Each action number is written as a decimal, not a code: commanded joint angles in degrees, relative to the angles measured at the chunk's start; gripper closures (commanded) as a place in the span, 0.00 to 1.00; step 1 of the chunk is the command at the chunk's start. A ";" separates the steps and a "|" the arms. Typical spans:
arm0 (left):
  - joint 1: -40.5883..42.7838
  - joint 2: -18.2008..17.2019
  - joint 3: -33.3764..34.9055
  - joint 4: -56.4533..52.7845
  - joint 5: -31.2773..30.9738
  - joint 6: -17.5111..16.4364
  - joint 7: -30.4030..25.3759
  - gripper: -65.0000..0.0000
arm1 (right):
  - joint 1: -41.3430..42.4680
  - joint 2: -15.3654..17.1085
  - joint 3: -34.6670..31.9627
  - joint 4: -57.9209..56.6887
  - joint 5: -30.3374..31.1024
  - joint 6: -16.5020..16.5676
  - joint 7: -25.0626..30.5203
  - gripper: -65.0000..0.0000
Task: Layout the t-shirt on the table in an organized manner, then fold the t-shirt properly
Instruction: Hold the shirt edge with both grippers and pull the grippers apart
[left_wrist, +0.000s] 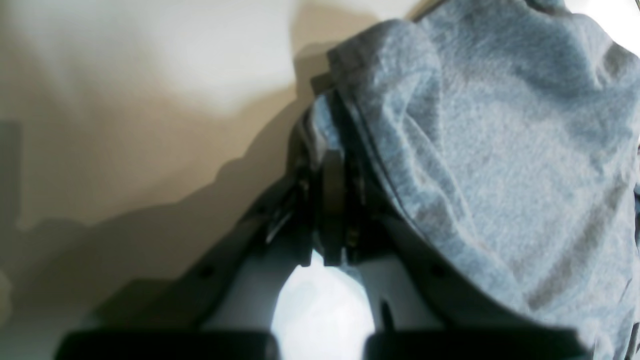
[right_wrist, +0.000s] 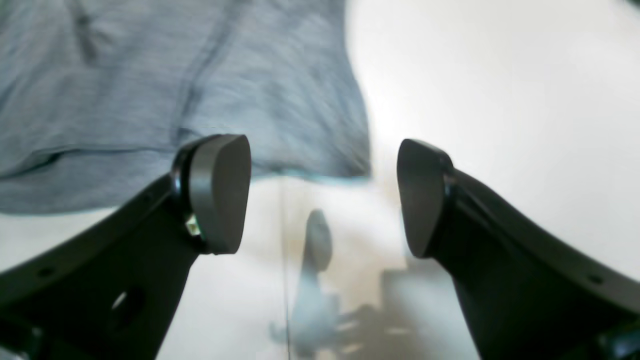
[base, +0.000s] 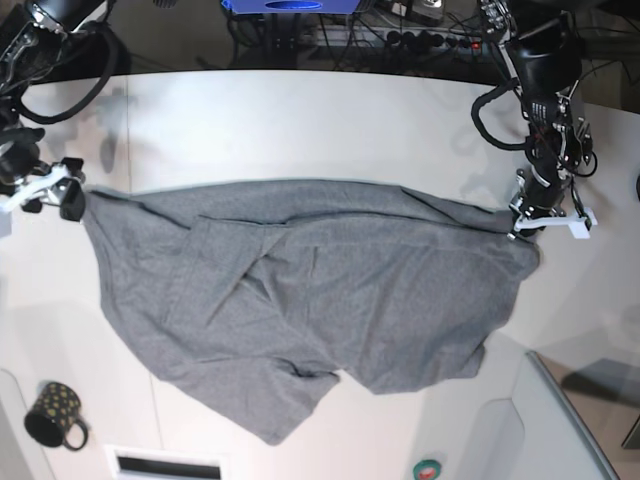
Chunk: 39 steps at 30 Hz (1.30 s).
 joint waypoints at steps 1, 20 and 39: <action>0.34 -0.60 -0.03 1.60 0.26 0.47 0.89 1.00 | 1.12 0.72 0.50 -1.50 0.81 0.08 -0.17 0.33; 3.59 -2.71 -0.03 6.52 0.26 0.47 0.98 1.00 | 15.27 21.38 -28.33 -31.48 0.73 0.08 1.77 0.35; 3.68 -2.80 -0.21 6.43 0.26 0.47 0.98 1.00 | 17.82 21.03 -30.00 -35.88 0.73 0.08 1.41 0.61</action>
